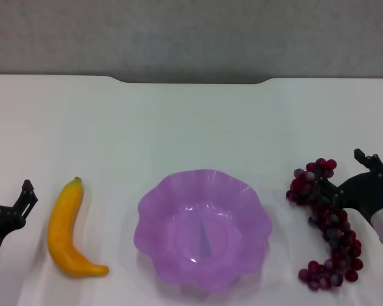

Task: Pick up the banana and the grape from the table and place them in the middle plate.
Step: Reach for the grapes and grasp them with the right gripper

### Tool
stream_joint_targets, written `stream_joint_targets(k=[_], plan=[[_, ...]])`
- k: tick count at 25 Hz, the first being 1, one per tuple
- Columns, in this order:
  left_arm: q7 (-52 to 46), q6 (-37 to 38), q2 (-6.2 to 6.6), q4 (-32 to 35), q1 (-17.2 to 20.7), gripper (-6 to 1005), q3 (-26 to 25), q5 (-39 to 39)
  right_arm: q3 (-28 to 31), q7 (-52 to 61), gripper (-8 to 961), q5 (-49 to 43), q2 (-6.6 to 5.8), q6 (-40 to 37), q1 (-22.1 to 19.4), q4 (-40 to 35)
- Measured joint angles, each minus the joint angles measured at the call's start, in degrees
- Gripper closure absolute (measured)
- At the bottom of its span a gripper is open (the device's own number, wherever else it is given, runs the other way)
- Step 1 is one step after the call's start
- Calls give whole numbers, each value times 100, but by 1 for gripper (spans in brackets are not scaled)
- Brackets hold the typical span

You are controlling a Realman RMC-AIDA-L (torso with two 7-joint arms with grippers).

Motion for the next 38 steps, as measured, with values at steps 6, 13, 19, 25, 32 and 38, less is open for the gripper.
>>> stream_joint_targets(k=[6,13,19,25,32,38], plan=[[0,-4,-1,-1,-4,113,0,0,-12,0,49,0,3,0,-6,0],[0,-4,-10,-1,-38,113,0,-1,-47,0,50,0,5,0,6,-4],[0,-4,-11,-1,-24,113,0,-2,-51,7,51,4,4,50,7,37],[0,-3,-3,14,43,113,0,-8,156,-328,52,3,-51,971,-39,814],[-1,-3,6,35,38,113,-1,-22,1606,-2005,53,3,-54,3342,-694,2625],[0,-5,6,46,35,113,-1,-40,2236,-2500,54,0,-59,4037,-1146,3554]])
